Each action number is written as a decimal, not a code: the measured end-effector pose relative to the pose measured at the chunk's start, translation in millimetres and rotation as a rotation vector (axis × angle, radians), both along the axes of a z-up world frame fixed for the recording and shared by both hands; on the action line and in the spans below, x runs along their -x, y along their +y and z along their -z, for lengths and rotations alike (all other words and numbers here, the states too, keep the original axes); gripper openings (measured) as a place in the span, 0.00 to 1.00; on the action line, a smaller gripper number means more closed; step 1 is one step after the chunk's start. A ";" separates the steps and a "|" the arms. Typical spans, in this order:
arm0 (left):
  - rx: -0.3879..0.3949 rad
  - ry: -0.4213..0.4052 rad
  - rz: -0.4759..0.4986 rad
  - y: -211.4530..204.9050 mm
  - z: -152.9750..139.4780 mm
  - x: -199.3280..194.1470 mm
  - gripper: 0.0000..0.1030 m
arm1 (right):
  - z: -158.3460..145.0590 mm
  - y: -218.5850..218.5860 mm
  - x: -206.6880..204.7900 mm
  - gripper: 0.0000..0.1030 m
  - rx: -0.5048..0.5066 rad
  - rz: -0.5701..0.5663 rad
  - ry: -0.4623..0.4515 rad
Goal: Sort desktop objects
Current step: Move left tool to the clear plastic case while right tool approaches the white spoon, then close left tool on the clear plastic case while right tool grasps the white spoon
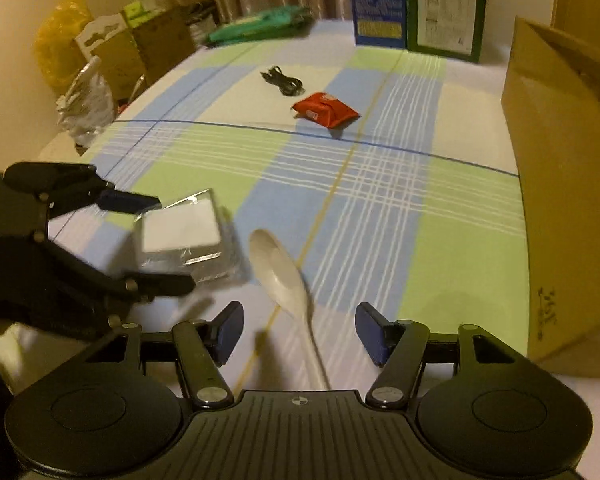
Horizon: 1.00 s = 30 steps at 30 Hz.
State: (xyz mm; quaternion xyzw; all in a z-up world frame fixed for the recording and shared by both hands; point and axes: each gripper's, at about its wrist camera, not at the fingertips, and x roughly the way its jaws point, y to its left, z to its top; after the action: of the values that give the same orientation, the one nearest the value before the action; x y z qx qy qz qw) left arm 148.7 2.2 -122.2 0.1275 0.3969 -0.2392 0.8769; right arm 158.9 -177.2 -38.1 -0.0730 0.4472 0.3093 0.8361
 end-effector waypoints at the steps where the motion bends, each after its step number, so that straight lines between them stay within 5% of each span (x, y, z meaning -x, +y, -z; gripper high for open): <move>1: 0.010 -0.013 -0.007 1.5 -1.9 1.9 0.76 | 1.2 -2.4 5.3 0.58 -0.005 -0.007 -0.018; 7: 0.041 -0.075 -0.042 4.1 -8.3 -2.2 0.80 | 13.5 -4.4 18.6 0.58 -0.017 -0.039 -0.092; 19: 0.059 -0.029 -0.023 -2.0 10.9 -23.4 0.80 | 27.0 -0.6 7.7 0.58 -0.064 -0.064 -0.114; 24: 0.071 -0.019 -0.021 -3.3 10.8 -24.6 0.65 | 28.8 4.3 2.2 0.58 -0.065 -0.081 -0.137; 30: 0.077 -0.021 -0.046 -0.6 8.2 -23.2 0.63 | 31.9 14.6 -3.4 0.58 -0.056 -0.113 -0.174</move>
State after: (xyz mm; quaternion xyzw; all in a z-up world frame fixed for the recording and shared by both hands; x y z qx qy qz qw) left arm 171.9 1.6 -130.3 0.0871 0.3808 -0.2327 0.8907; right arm 162.3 -162.6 -70.0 -0.1014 0.3595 0.3607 0.8546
